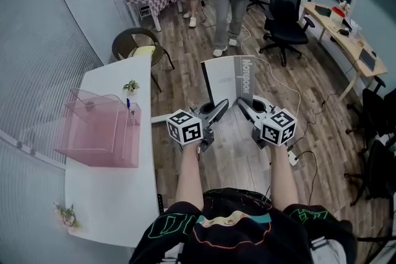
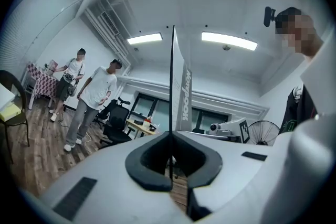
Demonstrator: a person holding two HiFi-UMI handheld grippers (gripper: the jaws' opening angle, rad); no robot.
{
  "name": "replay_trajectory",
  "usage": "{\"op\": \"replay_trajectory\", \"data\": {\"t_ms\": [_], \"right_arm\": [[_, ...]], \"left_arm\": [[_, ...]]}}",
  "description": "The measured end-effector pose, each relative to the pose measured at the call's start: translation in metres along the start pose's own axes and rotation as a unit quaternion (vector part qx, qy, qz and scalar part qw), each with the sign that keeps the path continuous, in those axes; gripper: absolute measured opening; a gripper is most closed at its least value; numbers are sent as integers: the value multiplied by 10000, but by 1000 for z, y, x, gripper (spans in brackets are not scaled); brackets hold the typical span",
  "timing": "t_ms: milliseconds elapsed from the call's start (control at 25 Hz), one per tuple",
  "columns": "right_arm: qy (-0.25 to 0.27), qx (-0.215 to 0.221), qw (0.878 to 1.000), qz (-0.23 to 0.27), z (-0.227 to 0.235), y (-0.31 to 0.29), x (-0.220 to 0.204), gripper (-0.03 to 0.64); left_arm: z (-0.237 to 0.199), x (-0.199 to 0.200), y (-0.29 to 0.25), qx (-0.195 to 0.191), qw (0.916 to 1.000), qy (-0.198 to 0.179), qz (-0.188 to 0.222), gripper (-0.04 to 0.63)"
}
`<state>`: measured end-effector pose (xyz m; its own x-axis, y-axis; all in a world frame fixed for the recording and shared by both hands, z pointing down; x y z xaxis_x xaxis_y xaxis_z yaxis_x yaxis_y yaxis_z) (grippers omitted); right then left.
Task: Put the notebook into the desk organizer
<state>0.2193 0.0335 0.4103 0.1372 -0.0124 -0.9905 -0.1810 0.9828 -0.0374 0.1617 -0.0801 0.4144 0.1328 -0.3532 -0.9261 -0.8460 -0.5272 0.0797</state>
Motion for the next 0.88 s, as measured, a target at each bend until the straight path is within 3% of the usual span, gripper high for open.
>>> {"op": "replay_trajectory", "data": {"t_ms": [400, 880], "right_arm": [[-121, 40, 9999, -75, 49, -36, 0, 18], [-51, 260, 9995, -172, 107, -57, 16, 18]], "left_arm": [[-50, 10, -31, 128, 9998, 104, -104, 5], [-82, 25, -76, 306, 9994, 118, 51, 5]]}}
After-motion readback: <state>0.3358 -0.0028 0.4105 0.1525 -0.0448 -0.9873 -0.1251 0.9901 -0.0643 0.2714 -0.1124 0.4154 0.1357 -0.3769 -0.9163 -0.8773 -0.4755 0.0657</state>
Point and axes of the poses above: the fingertips, and each gripper's own axes: y backward along the fingers, z to its right, x out of its top, the point moved 5 cm from there along y, backward along the fingers, and after that the axes turned 2 degrees about x, right-handed, at the moved point
